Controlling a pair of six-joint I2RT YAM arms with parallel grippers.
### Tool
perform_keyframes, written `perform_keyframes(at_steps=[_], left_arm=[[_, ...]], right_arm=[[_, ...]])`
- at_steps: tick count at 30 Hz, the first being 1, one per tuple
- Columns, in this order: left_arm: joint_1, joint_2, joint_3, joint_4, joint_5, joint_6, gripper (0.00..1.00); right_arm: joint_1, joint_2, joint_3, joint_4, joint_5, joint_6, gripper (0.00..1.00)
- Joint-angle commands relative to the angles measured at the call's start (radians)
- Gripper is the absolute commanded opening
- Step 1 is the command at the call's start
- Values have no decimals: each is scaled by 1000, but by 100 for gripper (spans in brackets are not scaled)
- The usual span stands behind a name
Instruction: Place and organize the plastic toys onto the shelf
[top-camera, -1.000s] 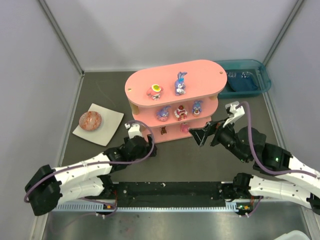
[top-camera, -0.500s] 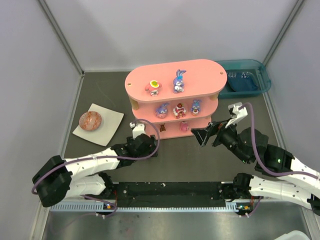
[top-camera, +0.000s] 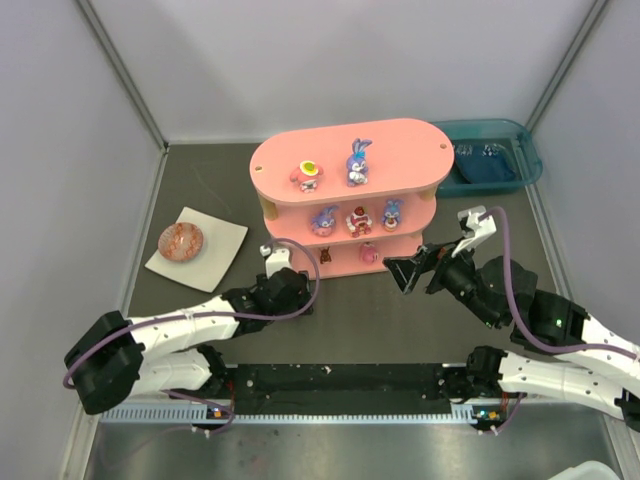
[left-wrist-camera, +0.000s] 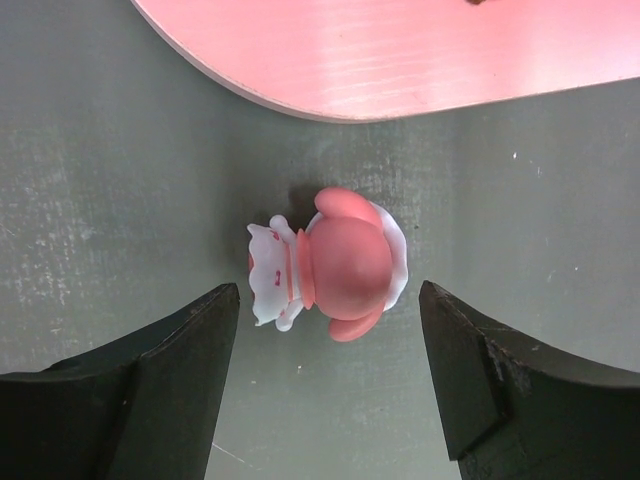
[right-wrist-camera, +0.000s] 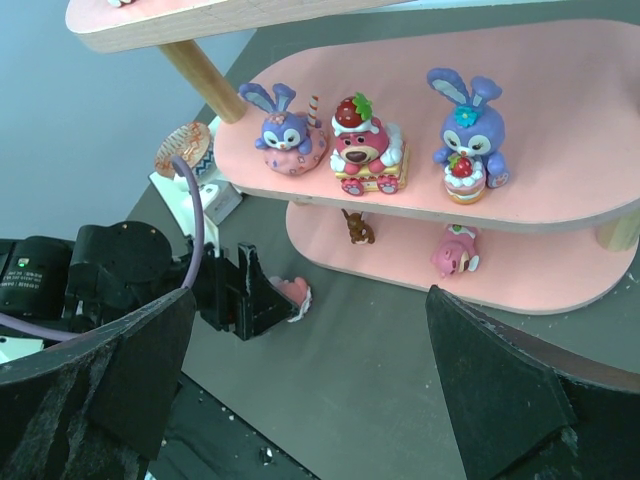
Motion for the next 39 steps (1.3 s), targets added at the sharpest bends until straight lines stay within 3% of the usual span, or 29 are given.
perform_keyframes(at_steps=[1,26,39], left_arm=[[-2,3,-11,60,47,21,77],[-2,-9,-59,92,67,-10,61],[-2,-222,-116,49,137,-18,50]], right_arm=[[9,-1,-3,19,17,9,99],[9,-5,-14,19,9,9,99],[9,-19,-36,44,6,-20,99]])
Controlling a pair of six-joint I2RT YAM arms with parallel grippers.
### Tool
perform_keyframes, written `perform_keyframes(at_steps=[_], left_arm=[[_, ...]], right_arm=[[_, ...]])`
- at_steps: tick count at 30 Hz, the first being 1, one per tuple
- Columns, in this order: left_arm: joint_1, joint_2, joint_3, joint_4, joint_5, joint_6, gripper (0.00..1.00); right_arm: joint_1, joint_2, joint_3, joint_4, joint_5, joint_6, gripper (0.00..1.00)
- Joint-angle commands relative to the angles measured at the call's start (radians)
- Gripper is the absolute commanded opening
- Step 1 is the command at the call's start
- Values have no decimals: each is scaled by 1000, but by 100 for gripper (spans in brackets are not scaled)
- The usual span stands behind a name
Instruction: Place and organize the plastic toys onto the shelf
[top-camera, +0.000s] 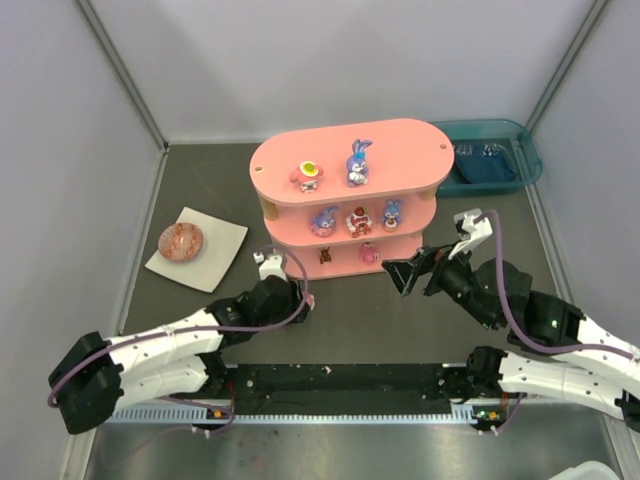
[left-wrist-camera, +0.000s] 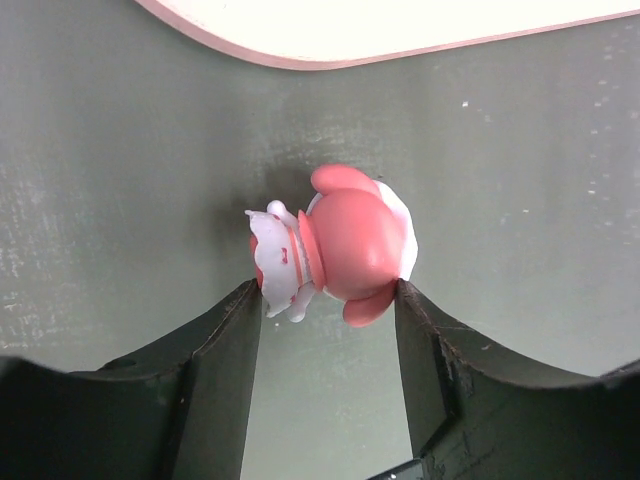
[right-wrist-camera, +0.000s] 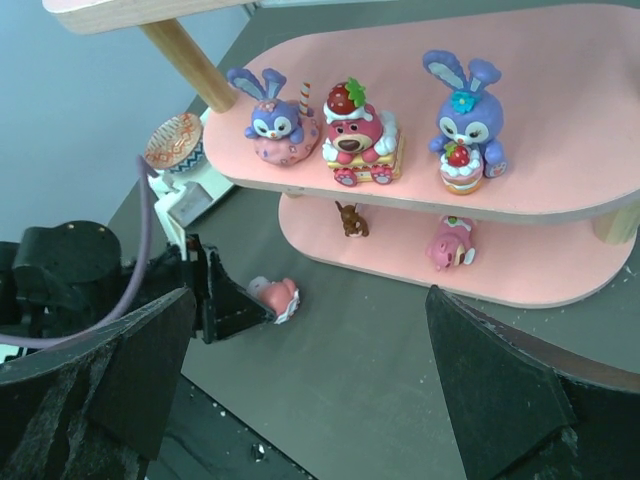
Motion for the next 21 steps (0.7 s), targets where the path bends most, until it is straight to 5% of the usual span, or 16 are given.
perform_keyframes(at_steps=[1,11,21], left_arm=[[-1,-97,-20,7,36,-5,50],[-1,-439,-27,-16,254,-33,46],[-3,-610,220,-101,412,-65,43]], right_arm=[[8,-20,-12,41,3,-26,99],[8,-127,-108,185,-214,-155,99],[10,-89,-121,344,-478,-293,99]])
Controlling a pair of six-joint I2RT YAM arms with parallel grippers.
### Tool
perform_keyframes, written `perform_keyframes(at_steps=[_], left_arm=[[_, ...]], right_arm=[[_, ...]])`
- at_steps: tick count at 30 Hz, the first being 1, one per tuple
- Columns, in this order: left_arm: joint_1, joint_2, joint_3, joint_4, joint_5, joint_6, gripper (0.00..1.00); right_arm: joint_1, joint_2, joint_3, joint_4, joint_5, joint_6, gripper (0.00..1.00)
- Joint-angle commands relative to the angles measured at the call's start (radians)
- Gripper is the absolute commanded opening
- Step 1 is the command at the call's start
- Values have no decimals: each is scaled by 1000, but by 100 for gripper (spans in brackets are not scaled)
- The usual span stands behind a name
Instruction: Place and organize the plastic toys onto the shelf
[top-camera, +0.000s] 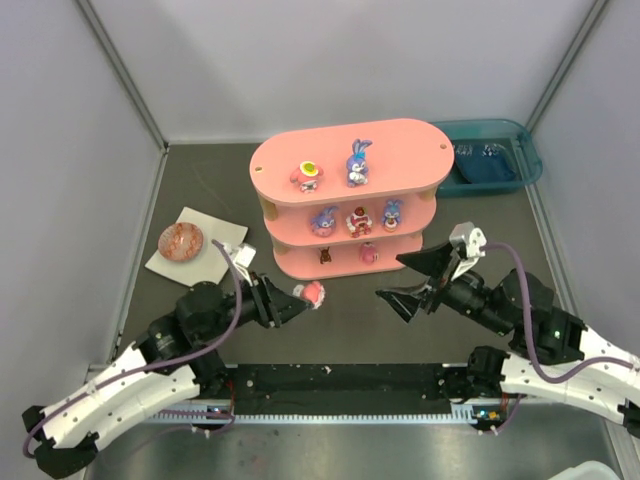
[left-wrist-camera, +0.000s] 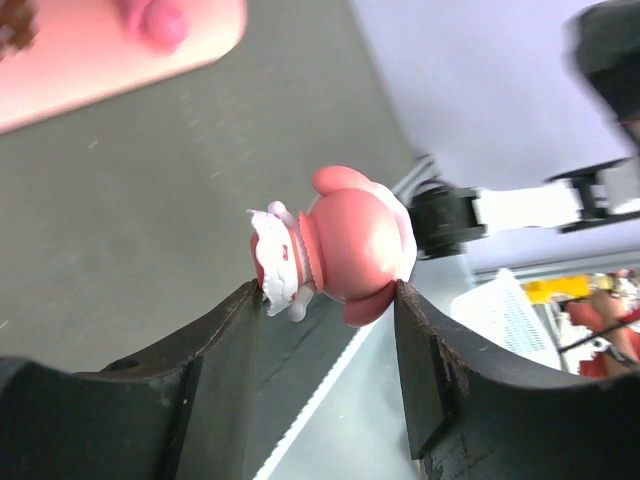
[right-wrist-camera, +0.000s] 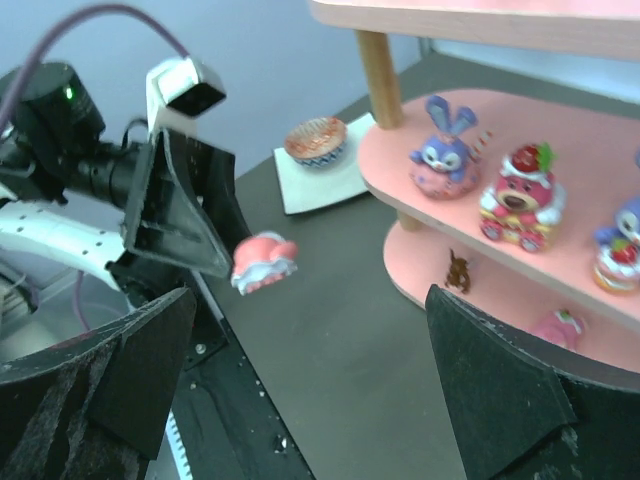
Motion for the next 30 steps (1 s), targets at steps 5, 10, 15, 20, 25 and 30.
perform_keyframes(at_steps=[5,10,15,20,25,30], left_arm=[[0,-23,163,167,141,-66,44],[0,-18,173,227,171,-105,44],[-2,-19,130,403,180,-181,44],[0,10,107,514,205,-223,43],[0,40,116,557,233,-229,43],[0,48,114,576,234,-230,43]], right_arm=[[108,97,-15,226,-146,-284,99],[299,182,1,288,26,-513,99],[369,204,-128,659,85,-643,99],[386,305,-160,890,167,-708,95],[393,382,-185,1140,203,-745,98],[396,452,-165,1213,205,-779,99]])
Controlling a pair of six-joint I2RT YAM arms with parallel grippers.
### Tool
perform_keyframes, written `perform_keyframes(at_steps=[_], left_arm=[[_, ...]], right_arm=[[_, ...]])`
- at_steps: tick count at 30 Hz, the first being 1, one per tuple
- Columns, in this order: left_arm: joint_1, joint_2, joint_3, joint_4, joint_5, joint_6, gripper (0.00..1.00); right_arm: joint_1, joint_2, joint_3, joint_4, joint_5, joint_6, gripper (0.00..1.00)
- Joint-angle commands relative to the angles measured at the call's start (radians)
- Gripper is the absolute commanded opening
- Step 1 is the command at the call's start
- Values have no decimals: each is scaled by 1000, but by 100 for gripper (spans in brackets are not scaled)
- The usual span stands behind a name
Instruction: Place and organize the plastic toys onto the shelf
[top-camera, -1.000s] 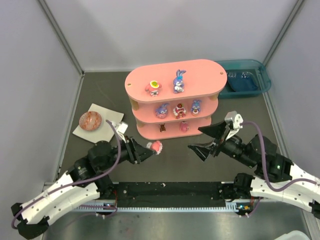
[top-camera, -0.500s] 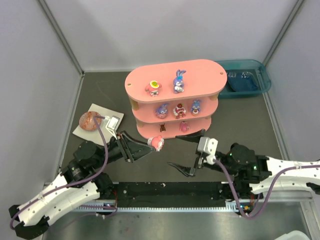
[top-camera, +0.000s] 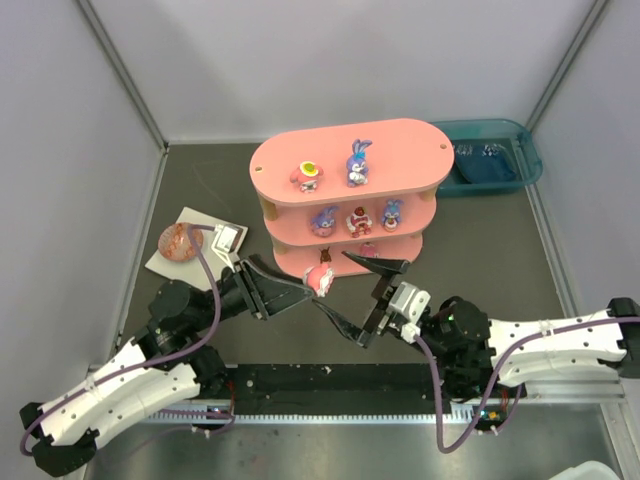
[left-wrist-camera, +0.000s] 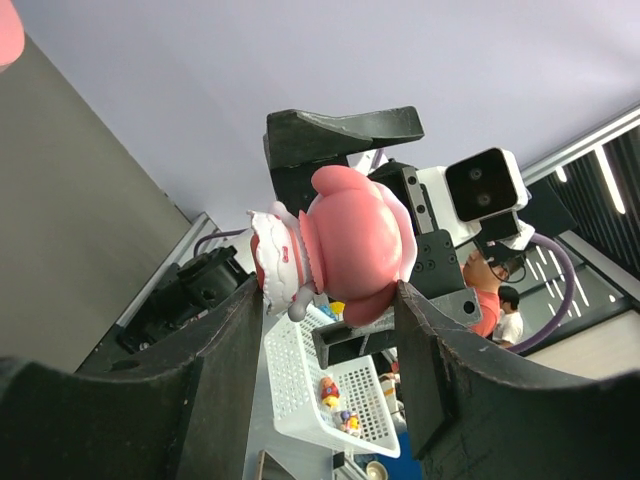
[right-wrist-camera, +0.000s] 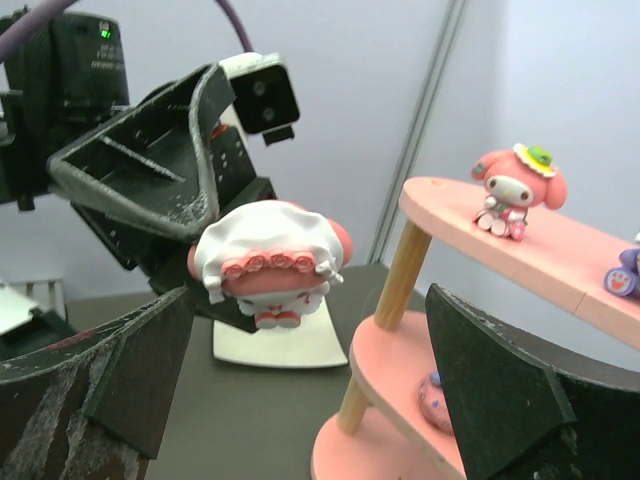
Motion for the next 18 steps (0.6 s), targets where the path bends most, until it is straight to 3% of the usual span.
perform_keyframes(at_steps=[1,18], left_arm=[[0,3,-1,124,20,-12,43],[0,9,-16,142,17,-24,42]], right_arm=[[16,44,31,180,15,-43,99],[18,127,96,193,-45,-58,98]])
